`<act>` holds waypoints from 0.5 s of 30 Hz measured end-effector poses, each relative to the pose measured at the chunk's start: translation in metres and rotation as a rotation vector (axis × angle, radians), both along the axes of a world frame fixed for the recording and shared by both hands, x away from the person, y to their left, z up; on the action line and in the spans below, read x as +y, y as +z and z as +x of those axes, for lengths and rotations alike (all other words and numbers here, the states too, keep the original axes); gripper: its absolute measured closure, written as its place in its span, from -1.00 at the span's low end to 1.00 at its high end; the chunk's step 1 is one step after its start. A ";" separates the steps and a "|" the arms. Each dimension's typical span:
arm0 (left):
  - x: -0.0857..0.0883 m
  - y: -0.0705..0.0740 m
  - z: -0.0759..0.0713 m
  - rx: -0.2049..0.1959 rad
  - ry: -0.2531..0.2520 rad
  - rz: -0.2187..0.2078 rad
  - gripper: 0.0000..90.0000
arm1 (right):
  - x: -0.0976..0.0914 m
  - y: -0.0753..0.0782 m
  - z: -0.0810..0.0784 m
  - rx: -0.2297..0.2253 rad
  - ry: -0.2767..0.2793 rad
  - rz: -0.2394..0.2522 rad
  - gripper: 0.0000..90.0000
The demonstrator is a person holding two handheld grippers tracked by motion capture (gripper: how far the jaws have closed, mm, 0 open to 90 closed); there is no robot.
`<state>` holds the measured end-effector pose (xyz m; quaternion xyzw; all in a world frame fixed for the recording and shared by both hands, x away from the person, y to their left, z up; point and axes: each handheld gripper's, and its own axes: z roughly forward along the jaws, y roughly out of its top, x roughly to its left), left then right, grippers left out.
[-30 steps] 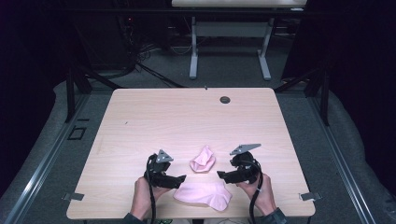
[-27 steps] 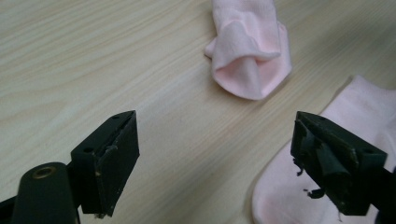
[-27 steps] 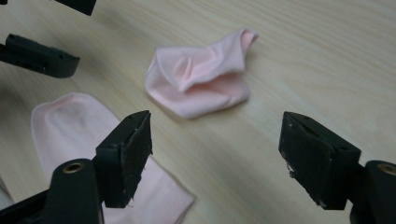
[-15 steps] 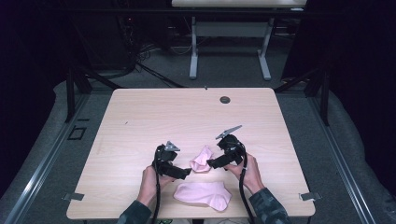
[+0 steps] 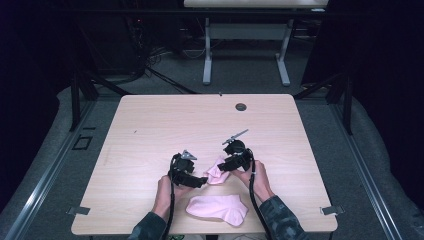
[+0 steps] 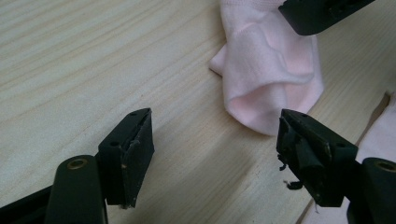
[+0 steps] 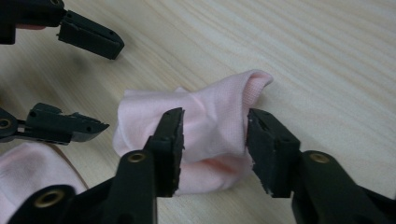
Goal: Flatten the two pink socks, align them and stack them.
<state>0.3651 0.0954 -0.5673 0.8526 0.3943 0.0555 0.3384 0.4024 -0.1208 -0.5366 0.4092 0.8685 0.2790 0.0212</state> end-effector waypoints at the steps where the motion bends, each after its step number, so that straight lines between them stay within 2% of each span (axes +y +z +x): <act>1: 0.000 0.000 0.000 0.000 -0.001 -0.001 -0.37 | 0.000 -0.001 0.000 0.010 0.002 -0.003 0.62; 2: 0.000 -0.001 0.000 0.002 -0.002 -0.001 -0.37 | 0.000 -0.001 0.000 0.010 0.002 -0.003 0.62; 6: 0.000 -0.002 0.000 0.005 -0.002 -0.012 -0.37 | 0.002 0.000 -0.002 0.011 0.001 0.004 0.91; 8: 0.000 -0.002 0.000 0.005 -0.007 -0.011 -0.37 | 0.001 0.001 -0.002 0.009 0.008 0.002 0.92; 9: 0.000 -0.002 0.000 0.003 -0.006 -0.011 -0.37 | 0.001 0.002 -0.004 0.006 0.001 0.017 0.93; 10: 0.001 -0.002 0.000 0.003 -0.006 -0.011 -0.37 | 0.000 0.004 -0.005 0.001 0.015 0.008 0.94; 11: 0.001 -0.002 0.000 0.002 -0.010 -0.015 -0.37 | 0.000 0.006 -0.007 -0.007 0.010 0.016 0.94; 12: 0.001 -0.002 0.000 -0.002 -0.007 -0.020 -0.36 | -0.001 0.011 -0.010 -0.017 0.013 0.047 0.95; 15: 0.000 -0.002 -0.001 -0.008 -0.019 -0.039 -0.35 | -0.002 0.021 -0.013 -0.041 0.026 0.057 0.95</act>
